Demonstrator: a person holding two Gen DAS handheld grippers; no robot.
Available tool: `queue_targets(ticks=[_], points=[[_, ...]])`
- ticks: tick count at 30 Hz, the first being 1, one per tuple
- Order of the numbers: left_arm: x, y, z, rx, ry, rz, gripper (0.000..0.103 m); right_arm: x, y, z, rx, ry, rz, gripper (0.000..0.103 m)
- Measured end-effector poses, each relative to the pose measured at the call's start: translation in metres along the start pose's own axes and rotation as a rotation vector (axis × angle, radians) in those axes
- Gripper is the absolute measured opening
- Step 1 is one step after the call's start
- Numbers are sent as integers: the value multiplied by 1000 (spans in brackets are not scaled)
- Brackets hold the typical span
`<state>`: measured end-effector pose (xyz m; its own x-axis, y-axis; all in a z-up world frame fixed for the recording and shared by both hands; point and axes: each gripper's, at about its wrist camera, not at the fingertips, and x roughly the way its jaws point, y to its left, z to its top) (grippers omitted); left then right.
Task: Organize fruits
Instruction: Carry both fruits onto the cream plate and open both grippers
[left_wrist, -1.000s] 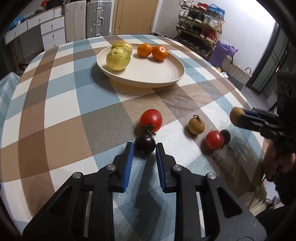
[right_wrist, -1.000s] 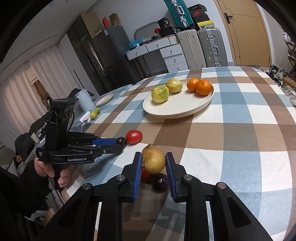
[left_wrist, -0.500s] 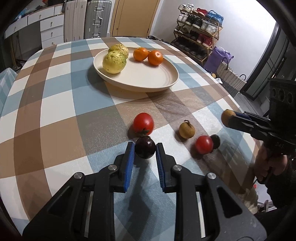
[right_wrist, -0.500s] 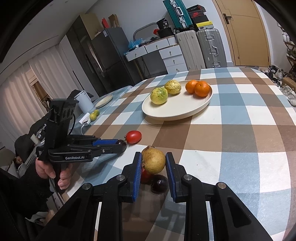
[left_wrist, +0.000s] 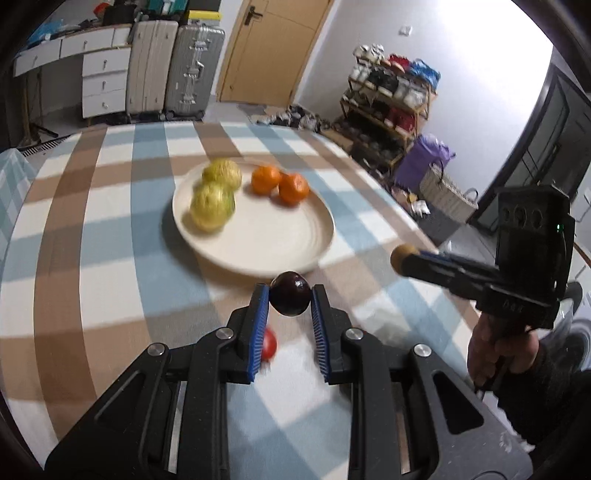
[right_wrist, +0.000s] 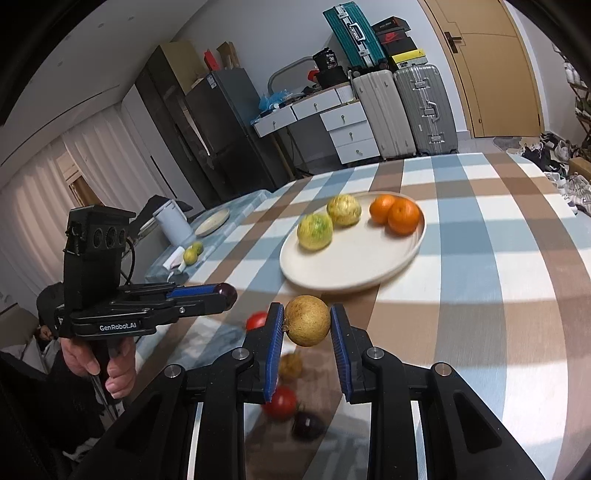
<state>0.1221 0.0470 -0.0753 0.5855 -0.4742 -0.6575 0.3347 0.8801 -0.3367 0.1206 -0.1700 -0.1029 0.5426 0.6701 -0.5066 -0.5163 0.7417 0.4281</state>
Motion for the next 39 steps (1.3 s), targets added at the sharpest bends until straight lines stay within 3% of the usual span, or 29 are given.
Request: queue_targets(ticks=[6,10,22,31,39], points=[[28,-2,42,-8,-27,20,21,20,-15,40,26,3,18,26],[52,0,61,-24,-45,84,21,37,-26,69,35,8,17,26],[127,7,92,-42,-24,132,21,119,-68,142,92,103,31,26],[156,13,101,-32,8,146,21,175,-96,157,176,191,27,26],[162,22,104,-49,14,140,21,187,-99,156,189,195,17,26]])
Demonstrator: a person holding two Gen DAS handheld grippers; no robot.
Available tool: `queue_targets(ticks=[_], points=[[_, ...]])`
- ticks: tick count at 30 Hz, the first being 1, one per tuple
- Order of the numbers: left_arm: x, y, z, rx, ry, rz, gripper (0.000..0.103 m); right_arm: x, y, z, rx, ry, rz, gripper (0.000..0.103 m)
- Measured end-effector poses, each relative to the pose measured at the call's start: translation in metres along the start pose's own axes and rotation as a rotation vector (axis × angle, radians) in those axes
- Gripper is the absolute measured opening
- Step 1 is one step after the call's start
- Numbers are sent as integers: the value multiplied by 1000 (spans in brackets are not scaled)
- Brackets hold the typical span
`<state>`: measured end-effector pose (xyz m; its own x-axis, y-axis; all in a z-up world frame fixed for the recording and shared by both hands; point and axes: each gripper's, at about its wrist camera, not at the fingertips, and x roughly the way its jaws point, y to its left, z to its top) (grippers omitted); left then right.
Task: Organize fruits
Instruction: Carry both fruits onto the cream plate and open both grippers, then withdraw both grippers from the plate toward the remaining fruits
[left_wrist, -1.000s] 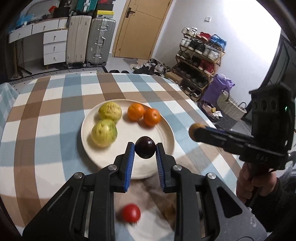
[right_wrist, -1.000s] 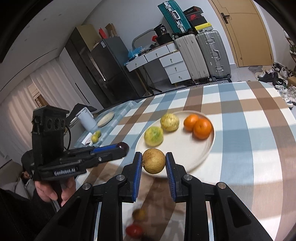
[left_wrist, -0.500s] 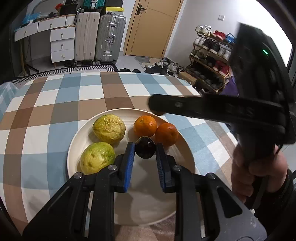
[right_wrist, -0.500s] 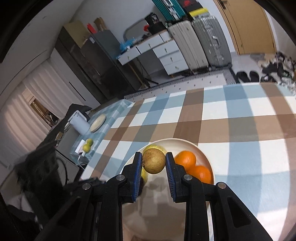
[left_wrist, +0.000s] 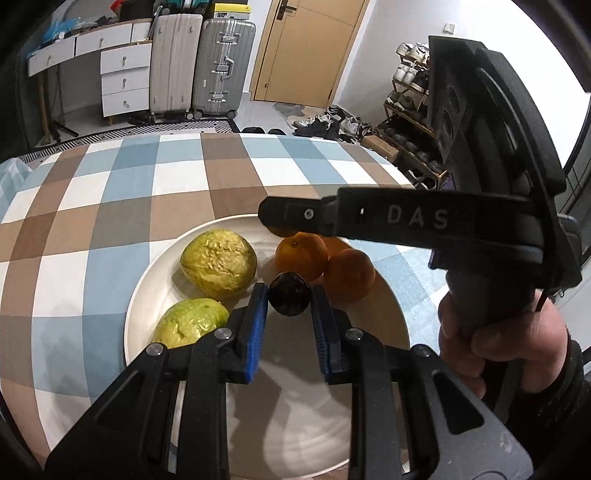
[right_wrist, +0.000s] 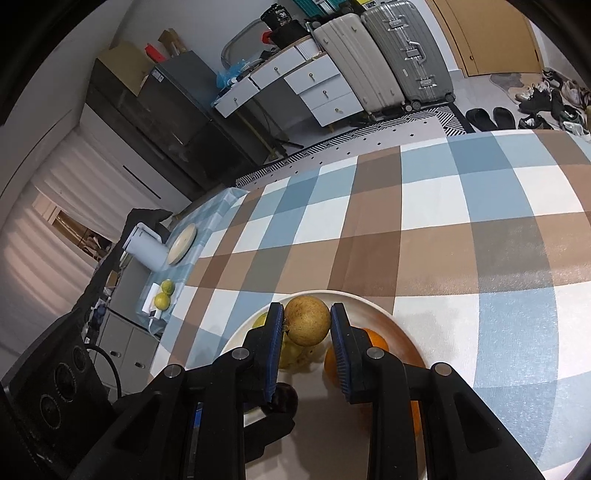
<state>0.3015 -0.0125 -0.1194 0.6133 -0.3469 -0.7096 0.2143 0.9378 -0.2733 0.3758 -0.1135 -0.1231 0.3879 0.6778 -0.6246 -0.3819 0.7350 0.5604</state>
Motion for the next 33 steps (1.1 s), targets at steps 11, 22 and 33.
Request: queue_targets(ticks=[11,22,33], points=[[-30,-5,0,4,-31,-2,45,-42,16,-5,-38,-94,-6,56],[-105,-8,-15,-14,-155,58,77,-126,41,-58,-45,-192,-30,67],[-181,-15,-72,-11,-218,125,93,-169,66,-139,-93,-261,-33,97]])
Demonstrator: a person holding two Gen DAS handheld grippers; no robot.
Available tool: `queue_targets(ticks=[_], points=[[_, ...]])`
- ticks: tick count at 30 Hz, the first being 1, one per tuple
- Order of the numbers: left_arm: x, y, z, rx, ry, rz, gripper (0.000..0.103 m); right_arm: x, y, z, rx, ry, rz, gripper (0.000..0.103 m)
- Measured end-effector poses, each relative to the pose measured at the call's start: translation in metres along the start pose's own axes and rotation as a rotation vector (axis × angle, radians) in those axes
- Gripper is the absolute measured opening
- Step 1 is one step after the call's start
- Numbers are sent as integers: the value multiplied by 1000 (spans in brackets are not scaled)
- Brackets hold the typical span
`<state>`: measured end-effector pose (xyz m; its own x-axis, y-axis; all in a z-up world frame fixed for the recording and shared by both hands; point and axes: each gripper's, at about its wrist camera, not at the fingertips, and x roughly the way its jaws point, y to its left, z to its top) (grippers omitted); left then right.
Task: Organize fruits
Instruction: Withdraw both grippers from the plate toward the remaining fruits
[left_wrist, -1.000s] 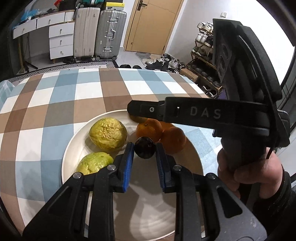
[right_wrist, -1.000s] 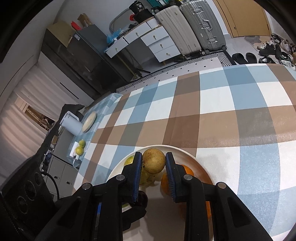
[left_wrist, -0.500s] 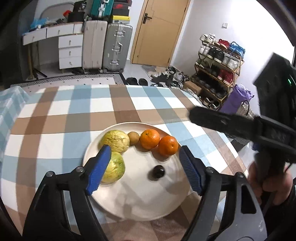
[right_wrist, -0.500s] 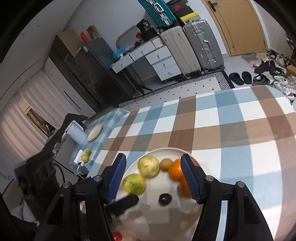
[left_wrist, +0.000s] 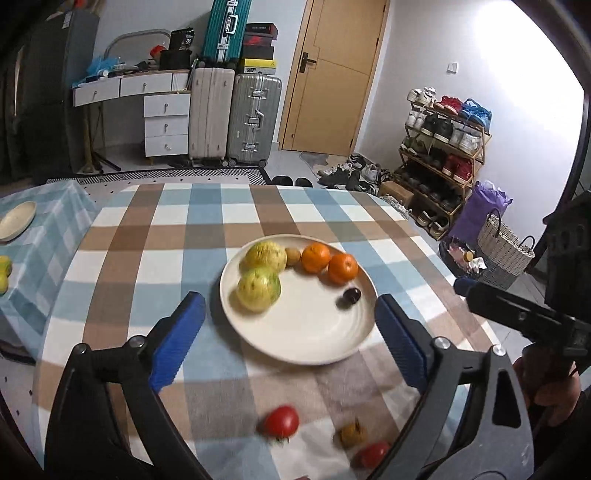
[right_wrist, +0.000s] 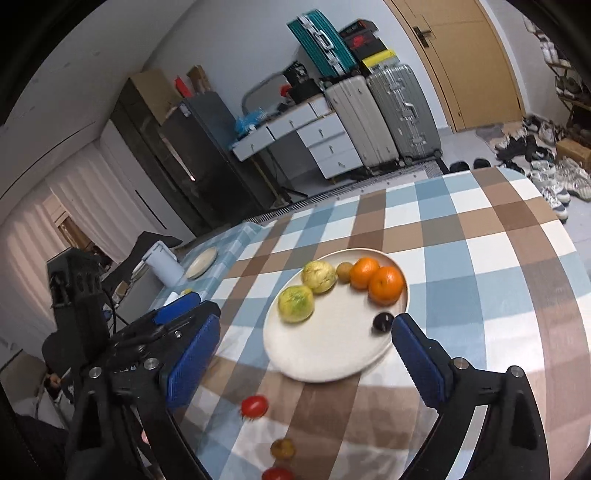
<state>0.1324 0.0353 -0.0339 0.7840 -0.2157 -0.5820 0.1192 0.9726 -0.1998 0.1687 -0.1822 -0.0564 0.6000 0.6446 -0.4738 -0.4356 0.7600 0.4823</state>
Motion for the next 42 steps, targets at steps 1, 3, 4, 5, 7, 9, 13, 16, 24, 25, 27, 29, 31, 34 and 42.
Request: queue_targets(ticks=[1,3,4,5,7,9,13,16,24,25,27,29,31,34,42], points=[[-5,-2,-5,5,-1,5,96,-6,4,-6,-8,-12,1,97],[-15,-6,-12,13,-7,17,100,-17,11,-16,-23,-35,8,98],[-22,-8,-17,13,-16,24,101,-20,13,-19,-30,-42,6,100],[-28,-10,-21,16,-22,28,102,-26,18,-25,-41,-56,-1,100],[-39,-16,-29,28,-29,39,102,-34,25,-32,-60,-70,-6,101],[-46,-22,-36,34,-30,45,102,-41,31,-40,-77,-83,-12,102],[-57,-30,-55,30,-20,54,102,-51,35,-55,-88,-105,-18,103],[-56,-36,-67,36,2,49,102,-52,36,-69,-84,-86,-21,103],[-52,-35,-107,-5,57,33,102,-43,28,-116,-77,19,-52,103],[-50,-32,-112,-12,67,36,102,-41,26,-119,-73,28,-57,103],[-47,-28,-121,-23,91,37,102,-39,22,-127,-47,47,-80,103],[-39,-22,-126,-27,117,29,102,-35,16,-134,-21,67,-97,103],[-36,-20,-133,-27,132,35,102,-34,15,-138,-12,74,-99,103],[-36,-15,-141,-24,141,37,102,-34,18,-142,-31,72,-93,103],[-34,-10,-151,-25,164,25,102,-17,32,-150,-131,119,-142,89]])
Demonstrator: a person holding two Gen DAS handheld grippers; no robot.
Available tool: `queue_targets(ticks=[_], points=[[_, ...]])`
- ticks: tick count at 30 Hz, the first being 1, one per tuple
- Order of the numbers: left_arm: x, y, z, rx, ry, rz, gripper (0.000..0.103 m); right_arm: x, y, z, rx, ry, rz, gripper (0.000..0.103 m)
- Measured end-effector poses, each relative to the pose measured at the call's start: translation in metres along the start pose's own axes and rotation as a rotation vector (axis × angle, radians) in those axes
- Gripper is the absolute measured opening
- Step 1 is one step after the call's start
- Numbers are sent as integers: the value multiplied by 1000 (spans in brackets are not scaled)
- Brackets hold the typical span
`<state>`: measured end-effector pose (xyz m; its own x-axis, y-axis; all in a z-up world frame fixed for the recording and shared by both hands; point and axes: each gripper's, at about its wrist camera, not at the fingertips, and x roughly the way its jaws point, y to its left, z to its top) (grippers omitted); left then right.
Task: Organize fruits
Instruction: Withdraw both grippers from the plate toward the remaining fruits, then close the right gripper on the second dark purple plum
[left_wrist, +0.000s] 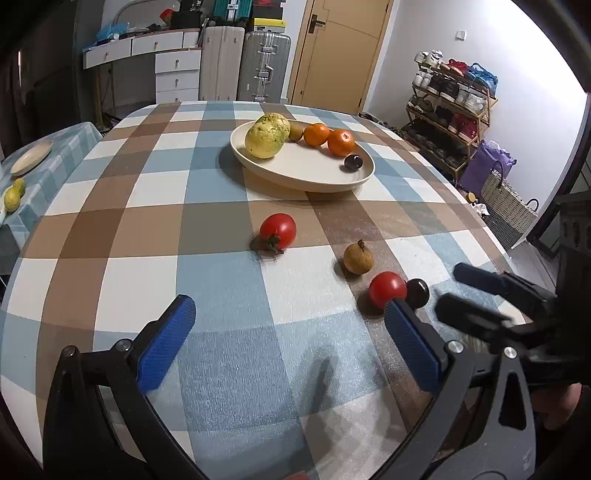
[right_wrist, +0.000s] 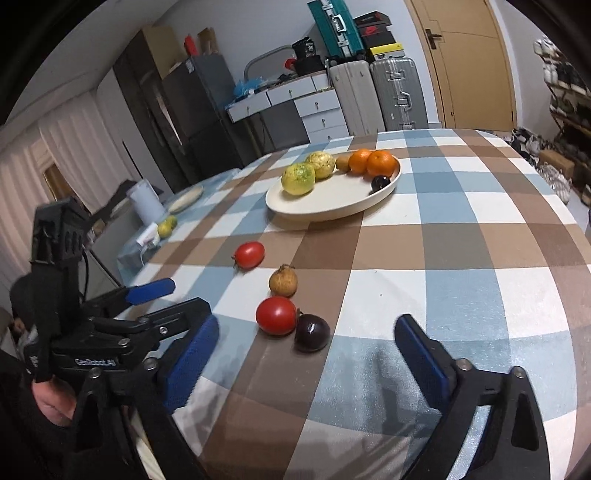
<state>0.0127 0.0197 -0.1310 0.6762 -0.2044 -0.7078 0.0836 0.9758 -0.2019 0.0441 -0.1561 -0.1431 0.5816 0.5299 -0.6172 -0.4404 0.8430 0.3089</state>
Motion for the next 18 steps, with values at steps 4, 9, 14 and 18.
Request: queue_targets(ticks=[4,9,14,18], points=[[2,0,2,4,4,-15,102,10,4,-2,-33,39,-2,78],[2,0,3,7,4,-16,102,14,3,-1,-31,52,7,59],[1,2,5,4,2,-5,102,19,-2,-2,6,70,26,39],[3,4,8,4,8,9,102,21,-10,-1,45,75,38,22]])
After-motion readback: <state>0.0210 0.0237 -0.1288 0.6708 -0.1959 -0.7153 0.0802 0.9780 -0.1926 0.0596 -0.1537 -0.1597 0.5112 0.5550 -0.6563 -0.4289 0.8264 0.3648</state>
